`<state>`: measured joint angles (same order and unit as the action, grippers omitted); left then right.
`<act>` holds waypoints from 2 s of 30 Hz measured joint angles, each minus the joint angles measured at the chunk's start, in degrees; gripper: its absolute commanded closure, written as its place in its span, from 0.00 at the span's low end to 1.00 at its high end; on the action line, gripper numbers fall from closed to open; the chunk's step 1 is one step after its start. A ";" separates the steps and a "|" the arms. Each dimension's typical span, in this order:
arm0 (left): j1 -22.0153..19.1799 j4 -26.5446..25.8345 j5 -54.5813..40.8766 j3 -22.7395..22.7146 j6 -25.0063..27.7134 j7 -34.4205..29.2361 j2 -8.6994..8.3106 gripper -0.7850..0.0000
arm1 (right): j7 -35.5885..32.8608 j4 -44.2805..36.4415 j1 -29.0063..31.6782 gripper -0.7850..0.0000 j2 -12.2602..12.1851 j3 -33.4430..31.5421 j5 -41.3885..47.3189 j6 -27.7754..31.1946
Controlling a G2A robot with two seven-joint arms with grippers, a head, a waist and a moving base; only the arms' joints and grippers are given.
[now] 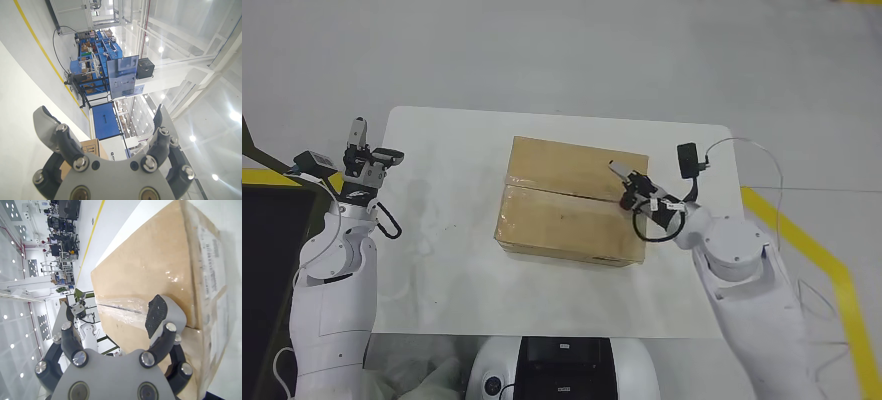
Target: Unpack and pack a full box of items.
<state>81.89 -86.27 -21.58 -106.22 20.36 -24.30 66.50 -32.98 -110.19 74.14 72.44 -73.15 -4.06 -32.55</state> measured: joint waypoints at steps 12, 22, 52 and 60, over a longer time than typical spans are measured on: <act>0.00 0.00 0.00 0.00 0.00 0.00 0.00 0.00 | -0.03 -4.41 5.26 0.00 -1.46 -6.68 -2.73 -1.77; 0.00 0.00 0.00 0.00 0.00 0.00 0.00 0.00 | 3.34 -5.62 10.63 0.00 -2.12 -12.86 -1.43 3.59; 0.00 0.00 0.00 0.00 0.00 0.00 0.00 0.00 | 16.31 -2.95 15.04 0.00 -1.89 -17.92 0.15 22.62; 0.00 0.00 0.00 0.00 0.00 0.00 0.00 0.00 | 12.21 -1.82 13.08 0.00 -1.53 -12.65 4.23 27.31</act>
<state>81.89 -86.27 -21.58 -106.22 20.36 -24.30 66.50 -20.77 -112.01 87.23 70.91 -85.80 0.17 -5.24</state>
